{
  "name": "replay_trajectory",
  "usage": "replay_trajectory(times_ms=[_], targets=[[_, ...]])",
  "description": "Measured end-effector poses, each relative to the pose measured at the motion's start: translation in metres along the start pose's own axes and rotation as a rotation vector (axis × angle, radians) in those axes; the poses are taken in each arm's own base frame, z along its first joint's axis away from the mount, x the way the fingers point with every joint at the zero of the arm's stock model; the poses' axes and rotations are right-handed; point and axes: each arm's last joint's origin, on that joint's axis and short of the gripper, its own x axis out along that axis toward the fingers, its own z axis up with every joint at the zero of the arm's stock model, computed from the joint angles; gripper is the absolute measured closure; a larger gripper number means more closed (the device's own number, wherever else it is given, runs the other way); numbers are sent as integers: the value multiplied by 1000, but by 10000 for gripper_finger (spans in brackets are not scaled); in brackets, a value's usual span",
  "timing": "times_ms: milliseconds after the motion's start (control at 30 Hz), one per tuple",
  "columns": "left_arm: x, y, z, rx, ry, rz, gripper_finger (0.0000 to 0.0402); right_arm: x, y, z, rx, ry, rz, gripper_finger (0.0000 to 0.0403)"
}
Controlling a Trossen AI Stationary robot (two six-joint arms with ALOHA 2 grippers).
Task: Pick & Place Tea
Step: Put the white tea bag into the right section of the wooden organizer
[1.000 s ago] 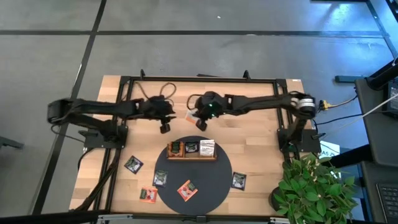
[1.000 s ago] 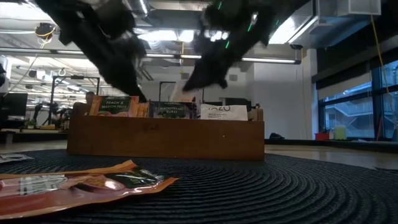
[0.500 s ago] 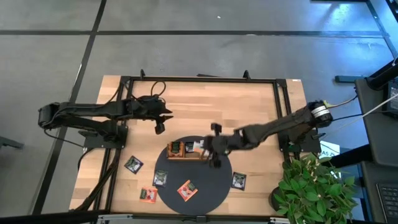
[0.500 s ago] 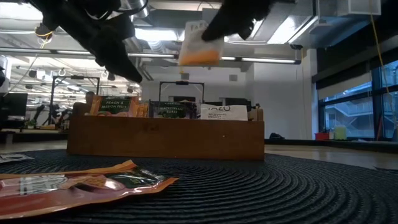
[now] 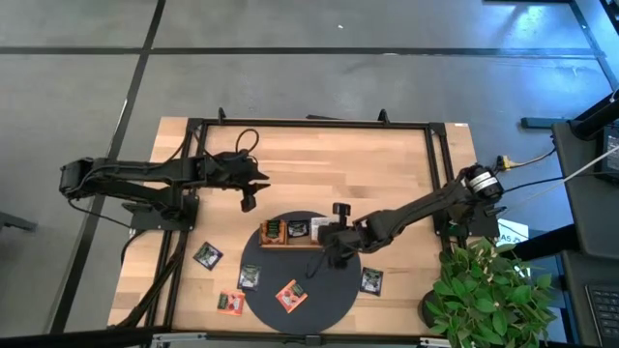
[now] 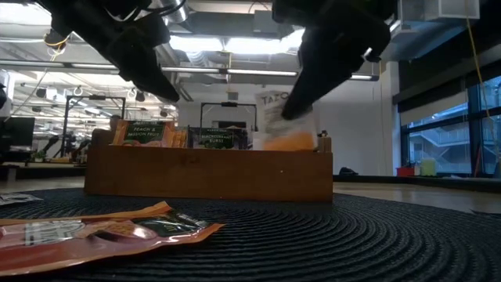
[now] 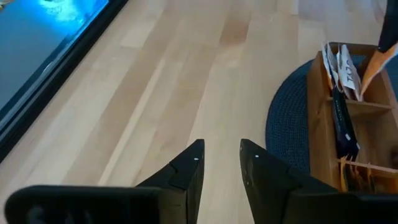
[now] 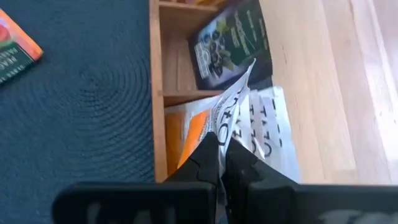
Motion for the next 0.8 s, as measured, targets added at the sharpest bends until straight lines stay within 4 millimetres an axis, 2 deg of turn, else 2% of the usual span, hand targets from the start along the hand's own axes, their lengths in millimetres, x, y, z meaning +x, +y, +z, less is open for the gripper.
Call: replay_trajectory(times_ms=[233,367,500,800], targets=[[0,0,1,0,-13,1,302,18,6,-5,-24,28,-7,393],[0,0,1,0,-13,1,302,27,9,-9,-54,55,-21,380],[0,0,1,0,-13,1,302,30,9,-10,-57,56,-60,346],[0,0,1,0,-12,1,302,30,8,-12,-66,70,-68,241]])
